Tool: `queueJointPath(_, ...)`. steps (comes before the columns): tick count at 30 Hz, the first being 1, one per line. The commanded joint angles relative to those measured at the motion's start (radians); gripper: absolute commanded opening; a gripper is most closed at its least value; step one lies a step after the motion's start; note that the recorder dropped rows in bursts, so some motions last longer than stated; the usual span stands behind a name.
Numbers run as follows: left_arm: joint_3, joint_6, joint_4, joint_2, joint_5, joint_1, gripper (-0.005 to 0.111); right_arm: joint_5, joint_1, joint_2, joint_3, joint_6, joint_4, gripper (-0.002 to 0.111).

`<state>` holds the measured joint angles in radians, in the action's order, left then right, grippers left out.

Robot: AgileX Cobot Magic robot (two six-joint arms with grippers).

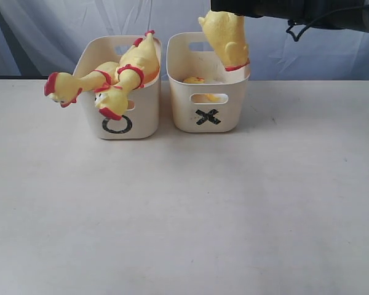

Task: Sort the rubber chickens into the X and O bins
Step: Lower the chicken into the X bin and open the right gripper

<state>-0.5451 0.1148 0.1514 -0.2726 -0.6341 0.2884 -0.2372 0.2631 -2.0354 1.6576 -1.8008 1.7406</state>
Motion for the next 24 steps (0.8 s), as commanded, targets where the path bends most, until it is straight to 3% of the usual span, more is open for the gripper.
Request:
queueJointPath(1,0.004,-0.002,-0.002,0.006,0.004,-0.005,0.000,0.004,-0.007,-0.051,0.053,-0.006,0.004,-0.001)
queueJointPath(24,0.004,-0.002,-0.002,0.006,0.004,-0.005,0.000,-0.204,0.007,-0.163,0.074,0.003,0.004,-0.001)
